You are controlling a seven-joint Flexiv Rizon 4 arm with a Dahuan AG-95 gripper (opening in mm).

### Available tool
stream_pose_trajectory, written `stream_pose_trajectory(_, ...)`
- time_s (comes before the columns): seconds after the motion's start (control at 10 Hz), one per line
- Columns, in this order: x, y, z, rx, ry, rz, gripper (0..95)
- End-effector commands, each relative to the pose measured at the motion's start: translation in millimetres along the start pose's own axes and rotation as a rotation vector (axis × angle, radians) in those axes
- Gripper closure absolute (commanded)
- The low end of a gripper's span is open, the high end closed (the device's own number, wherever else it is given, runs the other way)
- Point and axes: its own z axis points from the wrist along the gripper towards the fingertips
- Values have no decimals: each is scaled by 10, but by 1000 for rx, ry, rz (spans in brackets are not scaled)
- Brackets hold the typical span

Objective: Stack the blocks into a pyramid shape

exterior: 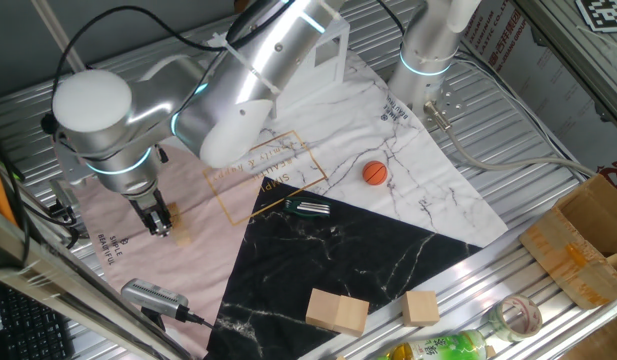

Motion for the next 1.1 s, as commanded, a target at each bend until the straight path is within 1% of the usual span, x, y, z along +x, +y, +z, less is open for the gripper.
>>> stream_pose_trajectory(0.1,-21,-10,13,3,6,-14,950)
stream_pose_trajectory(0.2,-51,-42,25,3,10,-18,950)
stream_pose_trajectory(0.4,-162,-164,81,-7,22,-33,950)
stream_pose_trajectory(0.5,-196,-201,101,-6,20,-36,950)
stream_pose_trajectory(0.7,-206,-212,108,-2,23,-32,950)
stream_pose_trajectory(0.9,-205,-210,106,-6,23,-33,950)
stream_pose_trajectory(1.1,-183,-190,96,-1,32,-34,950)
